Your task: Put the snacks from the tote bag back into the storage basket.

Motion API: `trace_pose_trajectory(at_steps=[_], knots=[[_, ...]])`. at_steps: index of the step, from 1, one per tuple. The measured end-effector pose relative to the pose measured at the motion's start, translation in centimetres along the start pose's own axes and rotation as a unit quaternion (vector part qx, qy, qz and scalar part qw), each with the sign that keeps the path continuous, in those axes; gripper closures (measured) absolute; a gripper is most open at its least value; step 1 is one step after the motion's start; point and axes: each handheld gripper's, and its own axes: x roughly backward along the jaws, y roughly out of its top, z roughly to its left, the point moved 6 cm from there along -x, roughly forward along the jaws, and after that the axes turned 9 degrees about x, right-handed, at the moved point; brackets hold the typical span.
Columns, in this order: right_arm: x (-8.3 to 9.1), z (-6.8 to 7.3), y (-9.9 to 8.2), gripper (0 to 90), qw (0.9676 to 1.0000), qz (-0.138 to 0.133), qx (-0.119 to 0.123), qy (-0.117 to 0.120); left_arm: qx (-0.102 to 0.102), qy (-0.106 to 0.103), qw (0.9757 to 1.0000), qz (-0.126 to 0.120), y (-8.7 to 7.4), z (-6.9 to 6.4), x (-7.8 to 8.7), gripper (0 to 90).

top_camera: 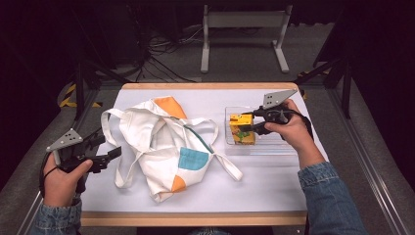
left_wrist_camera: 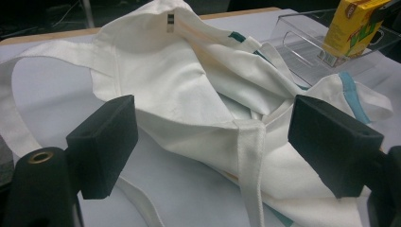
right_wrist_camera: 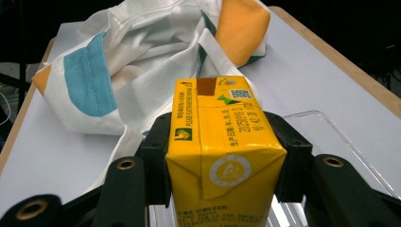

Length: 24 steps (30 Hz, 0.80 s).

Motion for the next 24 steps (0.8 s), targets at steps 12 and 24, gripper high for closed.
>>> trace_pose_trajectory(at_steps=[12, 24], knots=[[-0.8, 0.3, -0.4, 50.5, 0.9997, 0.018, 0.001, 0.018, 0.000, 0.000, 1.0000, 0.001, 0.0, 0.0, -0.1, 17.5], [-1.5, 0.7, -0.9, 50.2, 0.9984, 0.038, 0.002, 0.041, 0.004, -0.001, 1.0000, 0.001, 0.0, 0.0, -0.2, 17.5]])
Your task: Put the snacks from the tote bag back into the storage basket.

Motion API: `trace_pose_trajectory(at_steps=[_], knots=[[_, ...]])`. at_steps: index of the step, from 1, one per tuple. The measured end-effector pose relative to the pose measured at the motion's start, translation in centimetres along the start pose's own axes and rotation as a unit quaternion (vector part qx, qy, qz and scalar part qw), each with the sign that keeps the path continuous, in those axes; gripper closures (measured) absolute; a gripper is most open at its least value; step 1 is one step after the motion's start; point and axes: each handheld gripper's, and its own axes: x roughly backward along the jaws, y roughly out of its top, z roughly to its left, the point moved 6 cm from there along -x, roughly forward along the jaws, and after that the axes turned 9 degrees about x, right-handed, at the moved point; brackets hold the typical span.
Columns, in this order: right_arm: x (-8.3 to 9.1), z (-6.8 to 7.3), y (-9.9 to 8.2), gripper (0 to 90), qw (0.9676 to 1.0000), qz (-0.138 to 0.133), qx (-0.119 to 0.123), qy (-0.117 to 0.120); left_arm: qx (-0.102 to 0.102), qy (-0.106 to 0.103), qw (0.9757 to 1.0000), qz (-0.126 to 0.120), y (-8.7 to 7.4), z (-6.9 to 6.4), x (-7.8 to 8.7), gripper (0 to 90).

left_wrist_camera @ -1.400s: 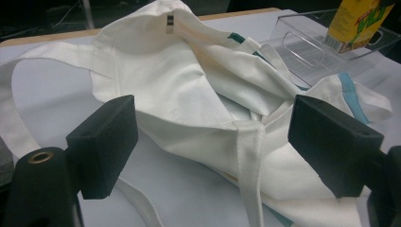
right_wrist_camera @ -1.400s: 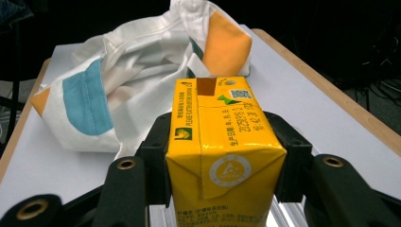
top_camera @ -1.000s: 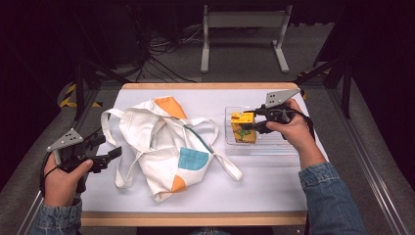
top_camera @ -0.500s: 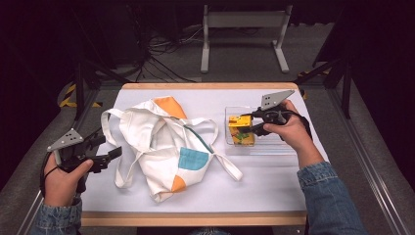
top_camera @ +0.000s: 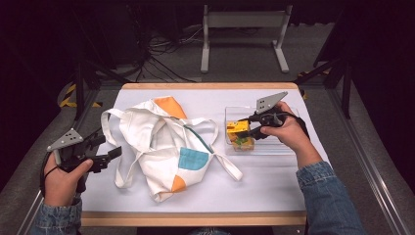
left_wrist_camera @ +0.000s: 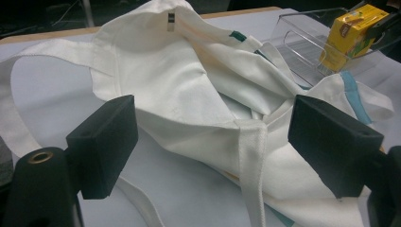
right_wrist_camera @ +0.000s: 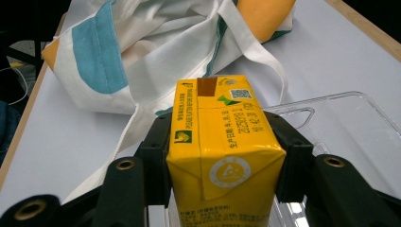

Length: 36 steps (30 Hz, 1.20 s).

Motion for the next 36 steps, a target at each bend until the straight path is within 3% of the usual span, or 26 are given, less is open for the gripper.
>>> trace_pose_trajectory(at_steps=[6, 16, 29, 36], knots=[[-0.3, 0.3, -0.6, 49.5, 0.9996, 0.023, 0.003, 0.017, -0.002, -0.003, 1.0000, 0.000, 0.1, 0.0, -0.2, 17.5], [0.4, 0.3, -1.1, 49.2, 0.9991, 0.034, 0.003, 0.027, -0.006, -0.014, 0.9999, 0.003, 0.6, -0.3, -1.1, 17.4], [2.2, 0.0, -3.0, 48.2, 0.9988, 0.042, -0.024, 0.011, -0.011, -0.020, 0.9997, 0.007, 0.8, -0.6, -1.8, 17.4], [2.4, -0.2, -3.2, 44.0, 0.9987, 0.041, -0.030, 0.005, -0.009, -0.018, 0.9998, 0.007, 0.8, -0.5, -1.7, 17.3]])
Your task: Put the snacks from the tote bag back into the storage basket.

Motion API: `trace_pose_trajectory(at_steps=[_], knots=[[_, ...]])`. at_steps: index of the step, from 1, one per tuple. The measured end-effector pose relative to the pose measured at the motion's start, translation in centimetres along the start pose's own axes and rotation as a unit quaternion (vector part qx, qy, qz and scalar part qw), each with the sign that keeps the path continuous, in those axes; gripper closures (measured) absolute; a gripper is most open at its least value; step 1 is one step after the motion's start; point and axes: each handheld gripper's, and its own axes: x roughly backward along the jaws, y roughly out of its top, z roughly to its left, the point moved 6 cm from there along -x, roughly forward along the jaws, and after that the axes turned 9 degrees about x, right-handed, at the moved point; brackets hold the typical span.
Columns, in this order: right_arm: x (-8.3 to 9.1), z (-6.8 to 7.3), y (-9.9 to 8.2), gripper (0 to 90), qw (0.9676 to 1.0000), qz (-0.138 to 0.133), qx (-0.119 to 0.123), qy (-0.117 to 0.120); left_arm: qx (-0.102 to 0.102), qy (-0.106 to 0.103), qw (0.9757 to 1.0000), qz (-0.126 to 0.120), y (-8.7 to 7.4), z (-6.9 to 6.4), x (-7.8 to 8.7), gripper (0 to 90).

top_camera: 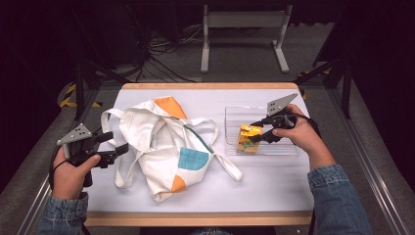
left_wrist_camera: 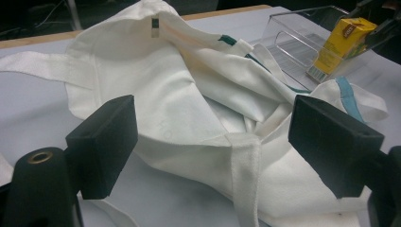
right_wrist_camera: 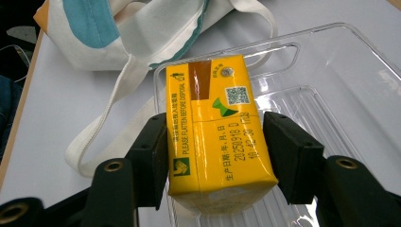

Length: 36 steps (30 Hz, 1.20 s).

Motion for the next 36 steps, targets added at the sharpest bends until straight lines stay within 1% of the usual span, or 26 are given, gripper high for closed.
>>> trace_pose_trajectory(at_steps=[5, 8, 9, 12, 17, 18, 19, 20, 22, 24, 26, 28, 29, 31, 35, 36], knots=[[0.0, -0.1, 0.1, 37.5, 1.0000, -0.001, -0.003, -0.008, 0.001, 0.000, 1.0000, -0.001, 0.0, 0.0, 0.1, 17.3], [0.2, -0.2, 0.2, 31.1, 0.9998, -0.005, -0.008, -0.020, 0.002, 0.000, 1.0000, -0.001, -0.1, 0.0, 0.1, 17.3], [0.2, -0.2, 0.2, 31.1, 0.9998, -0.005, -0.008, -0.020, 0.001, 0.000, 1.0000, 0.000, -0.1, 0.0, 0.1, 17.3], [0.6, -0.1, 0.6, 28.3, 0.9994, -0.020, -0.006, -0.028, 0.001, 0.000, 1.0000, 0.000, -0.1, 0.1, 0.2, 17.2], [1.6, 0.4, 1.6, 23.5, 0.9986, -0.036, 0.002, -0.038, 0.002, 0.000, 1.0000, 0.003, -0.1, 0.1, 0.2, 17.1], [1.8, 0.5, 1.7, 23.1, 0.9984, -0.036, 0.002, -0.043, 0.002, 0.000, 1.0000, 0.003, -0.1, 0.1, 0.2, 17.1], [2.3, 0.6, 2.1, 22.7, 0.9975, -0.044, 0.005, -0.054, 0.002, -0.001, 1.0000, 0.003, -0.1, 0.0, 0.2, 17.0], [2.3, 0.6, 2.1, 22.7, 0.9975, -0.044, 0.005, -0.054, 0.002, -0.001, 1.0000, 0.003, -0.1, 0.0, 0.2, 17.0], [3.0, 0.8, 2.5, 22.0, 0.9964, -0.055, 0.001, -0.064, 0.001, -0.002, 1.0000, 0.004, -0.1, 0.0, 0.2, 16.6], [3.7, 1.1, 2.6, 22.0, 0.9956, -0.058, 0.001, -0.074, -0.001, -0.004, 1.0000, 0.006, -0.1, 0.1, 0.2, 16.4], [4.4, 1.4, 2.6, 22.0, 0.9944, -0.061, 0.000, -0.086, 0.000, -0.005, 0.9999, 0.009, -0.2, 0.2, 0.1, 15.7], [5.5, 1.8, 2.4, 22.0, 0.9919, -0.068, -0.005, -0.107, -0.002, -0.007, 0.9999, 0.012, -0.2, 0.3, 0.0, 15.5], [5.5, 1.8, 2.4, 22.0, 0.9919, -0.068, -0.005, -0.107, -0.002, -0.007, 0.9999, 0.012, -0.2, 0.3, 0.0, 15.4], [6.5, 2.1, 2.2, 22.0, 0.9888, -0.075, -0.015, -0.128, -0.003, -0.008, 0.9999, 0.014, -0.2, 0.3, -0.1, 15.0], [8.3, 2.5, 1.4, 22.0, 0.9831, -0.083, -0.025, -0.162, -0.007, -0.007, 0.9997, 0.022, -0.5, 0.4, -0.2, 14.7], [8.7, 2.6, 1.2, 22.0, 0.9819, -0.087, -0.026, -0.167, -0.007, -0.005, 0.9997, 0.022, -0.5, 0.4, -0.1, 14.7]])
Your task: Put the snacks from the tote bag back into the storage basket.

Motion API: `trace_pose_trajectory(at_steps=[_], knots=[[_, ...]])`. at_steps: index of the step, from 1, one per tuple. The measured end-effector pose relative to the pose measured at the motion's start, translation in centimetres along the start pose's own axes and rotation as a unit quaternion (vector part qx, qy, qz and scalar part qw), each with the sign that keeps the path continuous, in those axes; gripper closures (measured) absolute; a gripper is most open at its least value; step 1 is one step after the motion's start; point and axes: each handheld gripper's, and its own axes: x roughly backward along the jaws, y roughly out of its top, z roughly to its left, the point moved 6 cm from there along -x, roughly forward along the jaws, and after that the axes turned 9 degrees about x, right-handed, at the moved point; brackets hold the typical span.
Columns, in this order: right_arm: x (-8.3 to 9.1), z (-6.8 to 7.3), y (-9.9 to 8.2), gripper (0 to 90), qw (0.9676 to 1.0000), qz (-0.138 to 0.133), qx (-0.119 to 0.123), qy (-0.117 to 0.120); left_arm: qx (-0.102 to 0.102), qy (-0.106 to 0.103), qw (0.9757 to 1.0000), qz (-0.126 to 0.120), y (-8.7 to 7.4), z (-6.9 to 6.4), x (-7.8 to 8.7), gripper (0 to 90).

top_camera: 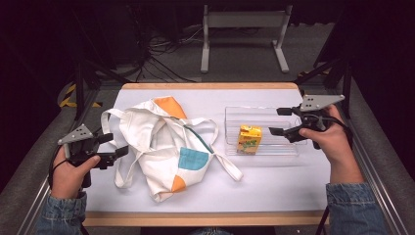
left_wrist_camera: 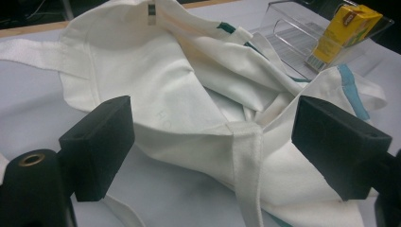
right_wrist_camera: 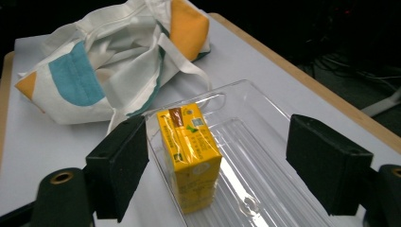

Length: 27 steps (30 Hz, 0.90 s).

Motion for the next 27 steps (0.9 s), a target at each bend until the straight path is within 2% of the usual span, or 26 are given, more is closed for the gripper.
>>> trace_pose_trajectory(at_steps=[5, 10, 12, 14, 16, 17, 19, 22, 23, 26, 27], knots=[[1.6, 0.5, -0.7, 22.0, 0.9999, -0.011, -0.003, -0.013, 0.003, 0.005, 1.0000, 0.000, -0.2, 0.1, 0.2, 14.7], [2.8, 0.5, -2.2, 22.0, 0.9979, -0.018, -0.032, -0.054, 0.002, 0.010, 0.9999, -0.002, -0.3, 0.3, 0.1, 13.6], [3.0, 0.5, -2.9, 22.0, 0.9967, -0.011, -0.041, -0.069, 0.001, 0.012, 0.9999, -0.007, -0.4, 0.3, -0.1, 12.2], [3.2, 0.6, -3.8, 22.0, 0.9944, -0.002, -0.050, -0.093, -0.003, 0.011, 0.9999, -0.002, -0.7, 0.3, -0.2, 11.8], [3.3, 0.7, -4.1, 22.0, 0.9934, -0.005, -0.057, -0.099, -0.003, 0.012, 0.9999, -0.004, -0.8, 0.4, -0.2, 11.6], [3.6, 1.0, -4.8, 21.6, 0.9914, -0.013, -0.069, -0.110, -0.003, 0.011, 0.9999, -0.003, -1.1, 0.5, -0.2, 11.5], [3.7, 1.1, -5.2, 21.1, 0.9904, -0.015, -0.075, -0.115, -0.002, 0.011, 0.9999, -0.004, -1.2, 0.6, -0.2, 11.5], [4.2, 1.6, -6.6, 21.1, 0.9872, -0.016, -0.092, -0.130, 0.002, 0.011, 0.9999, -0.007, -1.7, 0.6, -0.3, 11.3], [4.4, 1.9, -7.5, 21.1, 0.9851, -0.011, -0.103, -0.138, 0.000, 0.011, 0.9999, -0.010, -2.0, 0.7, -0.4, 11.2], [4.5, 2.1, -8.6, 20.5, 0.9834, -0.003, -0.113, -0.142, 0.004, 0.008, 0.9998, -0.015, -2.7, 0.6, -0.6, 11.1], [4.6, 2.4, -9.7, 20.1, 0.9812, 0.006, -0.120, -0.151, 0.006, 0.011, 0.9997, -0.019, -3.2, 0.6, -0.8, 10.9]])
